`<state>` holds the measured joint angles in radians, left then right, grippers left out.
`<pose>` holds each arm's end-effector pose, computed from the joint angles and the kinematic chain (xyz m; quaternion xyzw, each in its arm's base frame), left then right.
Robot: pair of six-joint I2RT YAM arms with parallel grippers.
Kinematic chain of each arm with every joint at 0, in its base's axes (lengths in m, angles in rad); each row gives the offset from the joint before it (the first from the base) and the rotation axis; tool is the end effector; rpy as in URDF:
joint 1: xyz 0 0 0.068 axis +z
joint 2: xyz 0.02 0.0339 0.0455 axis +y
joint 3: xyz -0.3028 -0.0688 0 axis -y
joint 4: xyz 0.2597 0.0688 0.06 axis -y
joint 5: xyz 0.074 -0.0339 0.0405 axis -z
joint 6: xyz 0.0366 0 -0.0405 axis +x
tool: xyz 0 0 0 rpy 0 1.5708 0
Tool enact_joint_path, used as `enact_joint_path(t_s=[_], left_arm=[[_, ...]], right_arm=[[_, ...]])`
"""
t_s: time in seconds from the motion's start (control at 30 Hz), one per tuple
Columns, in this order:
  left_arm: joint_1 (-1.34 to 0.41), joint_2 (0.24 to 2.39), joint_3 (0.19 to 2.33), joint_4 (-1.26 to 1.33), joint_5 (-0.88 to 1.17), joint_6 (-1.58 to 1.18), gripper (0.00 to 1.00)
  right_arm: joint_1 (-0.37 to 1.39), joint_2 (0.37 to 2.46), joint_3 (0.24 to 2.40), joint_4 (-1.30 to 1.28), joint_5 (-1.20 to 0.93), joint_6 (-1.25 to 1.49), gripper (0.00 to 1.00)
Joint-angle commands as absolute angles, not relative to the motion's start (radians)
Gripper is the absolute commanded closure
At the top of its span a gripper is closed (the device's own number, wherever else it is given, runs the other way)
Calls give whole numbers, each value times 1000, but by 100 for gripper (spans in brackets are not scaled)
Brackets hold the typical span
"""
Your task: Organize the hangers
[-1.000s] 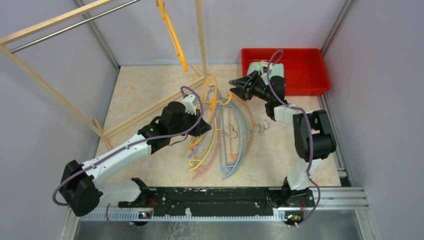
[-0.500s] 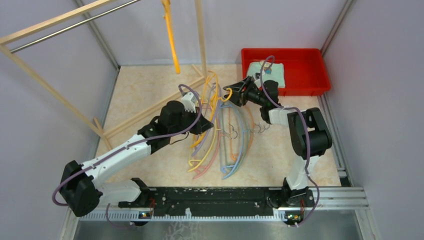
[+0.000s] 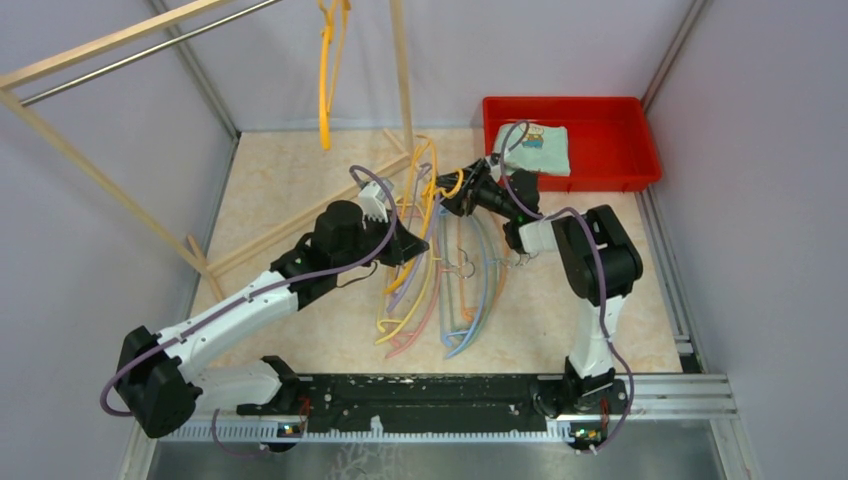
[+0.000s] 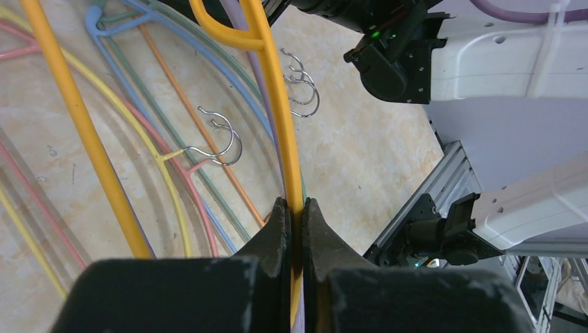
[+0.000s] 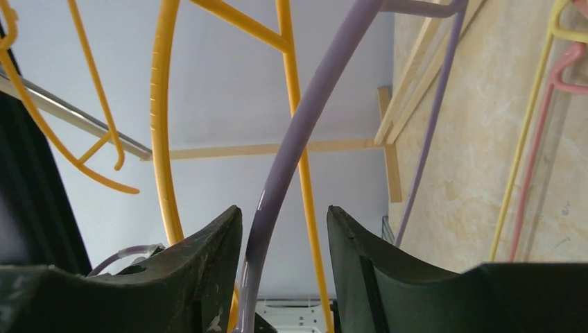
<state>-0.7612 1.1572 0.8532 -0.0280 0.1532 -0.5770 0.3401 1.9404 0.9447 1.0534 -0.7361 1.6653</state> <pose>0.1903 -0.1891 0.3344 0.1189 0.8043 -0.4079 0.4154 0.3896 0.1639 0.2164 0.1877 0.6659 0.7048 0.1569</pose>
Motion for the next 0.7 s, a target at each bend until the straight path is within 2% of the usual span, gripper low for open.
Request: enact_joint_path(t_s=[0.0,0.1,0.2,0.23,0.4,0.67], left_arm=[[-758,1131,843,68,180,-582,100],[-758,1128,831,64,168,-577,100],[-758,1126,827,40,145,-567,100],[-757,1125,825,29,137,-564,100],[-758,1085,802,-42,57,-576,100],[-756,929,752,-179,-202,-706,100]], right_arm=[[346,1959,971,1242,-729,1745,55],[344,1970,969,1280,-729,1772,67],[338,1980,947,1324,-722,1806,96],[331,1988,937,1352,-720,1822,100],[277,1976,863,1395,-724,1834,100],[184,1860,809,1124,-775,1616,100]])
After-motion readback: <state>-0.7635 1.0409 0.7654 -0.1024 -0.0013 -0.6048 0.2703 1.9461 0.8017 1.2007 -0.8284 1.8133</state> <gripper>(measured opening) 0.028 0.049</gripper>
